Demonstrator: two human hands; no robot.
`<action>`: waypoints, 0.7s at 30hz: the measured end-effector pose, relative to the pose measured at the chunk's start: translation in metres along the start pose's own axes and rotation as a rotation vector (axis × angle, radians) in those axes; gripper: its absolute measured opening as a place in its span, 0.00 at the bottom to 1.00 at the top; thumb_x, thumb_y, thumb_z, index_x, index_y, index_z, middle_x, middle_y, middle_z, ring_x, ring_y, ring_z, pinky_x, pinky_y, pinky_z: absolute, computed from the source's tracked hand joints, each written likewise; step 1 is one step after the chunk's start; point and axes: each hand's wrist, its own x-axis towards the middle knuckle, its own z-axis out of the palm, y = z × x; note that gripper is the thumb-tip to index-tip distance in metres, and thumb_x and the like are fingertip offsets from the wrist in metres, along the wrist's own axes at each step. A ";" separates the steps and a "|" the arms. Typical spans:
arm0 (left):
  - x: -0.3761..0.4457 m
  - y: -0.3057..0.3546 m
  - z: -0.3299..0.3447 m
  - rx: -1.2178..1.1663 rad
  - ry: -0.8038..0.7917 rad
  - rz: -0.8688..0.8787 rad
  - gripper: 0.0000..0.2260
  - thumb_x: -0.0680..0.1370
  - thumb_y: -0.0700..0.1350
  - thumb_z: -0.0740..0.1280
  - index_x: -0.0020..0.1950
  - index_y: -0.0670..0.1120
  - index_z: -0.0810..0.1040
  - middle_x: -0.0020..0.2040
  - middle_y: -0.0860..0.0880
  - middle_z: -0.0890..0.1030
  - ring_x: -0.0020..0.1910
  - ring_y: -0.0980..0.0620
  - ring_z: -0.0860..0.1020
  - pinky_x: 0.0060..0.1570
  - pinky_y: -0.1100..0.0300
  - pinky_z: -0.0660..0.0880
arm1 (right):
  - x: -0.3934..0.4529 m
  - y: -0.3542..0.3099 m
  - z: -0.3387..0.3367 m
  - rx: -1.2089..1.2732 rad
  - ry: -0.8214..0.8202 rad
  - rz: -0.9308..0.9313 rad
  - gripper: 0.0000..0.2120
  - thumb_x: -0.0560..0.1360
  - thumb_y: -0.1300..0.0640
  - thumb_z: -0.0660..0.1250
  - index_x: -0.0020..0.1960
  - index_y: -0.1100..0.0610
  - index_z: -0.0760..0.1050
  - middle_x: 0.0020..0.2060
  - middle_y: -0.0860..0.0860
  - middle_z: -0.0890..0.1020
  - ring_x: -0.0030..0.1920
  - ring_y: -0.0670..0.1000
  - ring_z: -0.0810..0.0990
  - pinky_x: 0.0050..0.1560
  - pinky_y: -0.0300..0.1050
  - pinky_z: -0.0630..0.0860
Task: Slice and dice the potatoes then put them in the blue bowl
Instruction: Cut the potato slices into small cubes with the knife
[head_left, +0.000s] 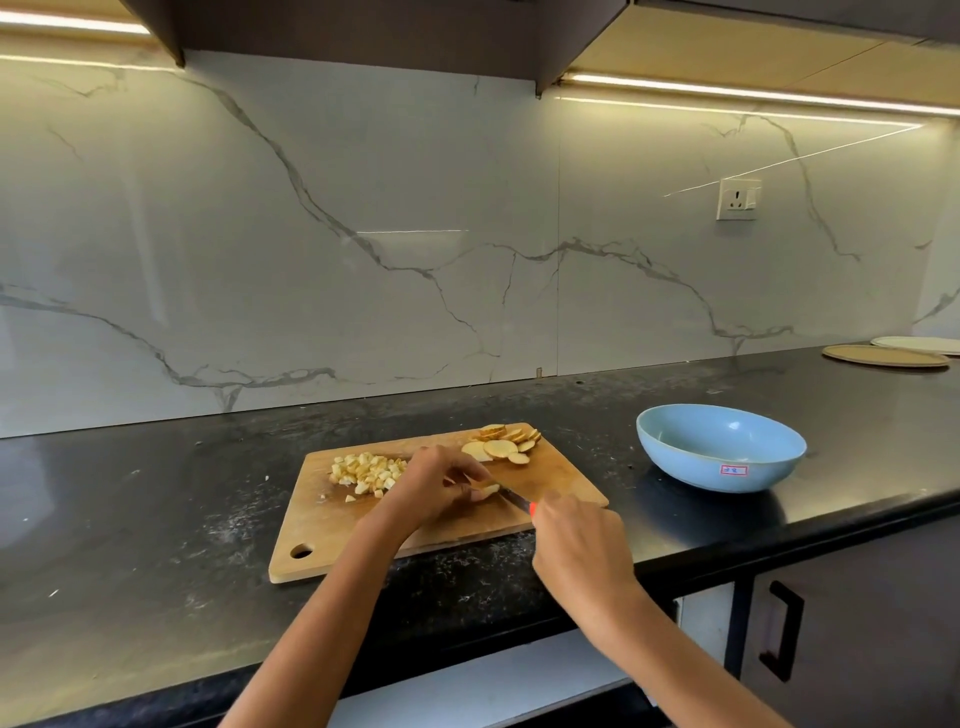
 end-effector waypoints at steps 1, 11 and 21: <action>0.000 0.000 0.000 0.002 0.006 -0.009 0.09 0.72 0.37 0.71 0.51 0.45 0.82 0.50 0.50 0.82 0.43 0.61 0.76 0.44 0.74 0.72 | 0.001 -0.003 0.003 0.003 0.004 -0.011 0.09 0.80 0.61 0.58 0.58 0.58 0.72 0.53 0.53 0.79 0.52 0.52 0.80 0.41 0.42 0.67; -0.002 -0.003 0.002 0.031 0.036 -0.024 0.06 0.73 0.41 0.71 0.49 0.45 0.83 0.48 0.50 0.82 0.45 0.57 0.77 0.46 0.70 0.73 | 0.005 0.006 0.003 0.045 0.023 0.032 0.10 0.79 0.58 0.60 0.60 0.57 0.72 0.53 0.52 0.80 0.52 0.52 0.80 0.45 0.41 0.70; -0.009 0.000 -0.005 0.011 -0.004 -0.074 0.11 0.71 0.41 0.73 0.53 0.44 0.82 0.45 0.55 0.79 0.41 0.62 0.75 0.40 0.76 0.71 | 0.008 0.001 0.003 0.183 -0.007 0.037 0.09 0.80 0.57 0.60 0.59 0.57 0.68 0.52 0.52 0.79 0.51 0.49 0.80 0.41 0.39 0.70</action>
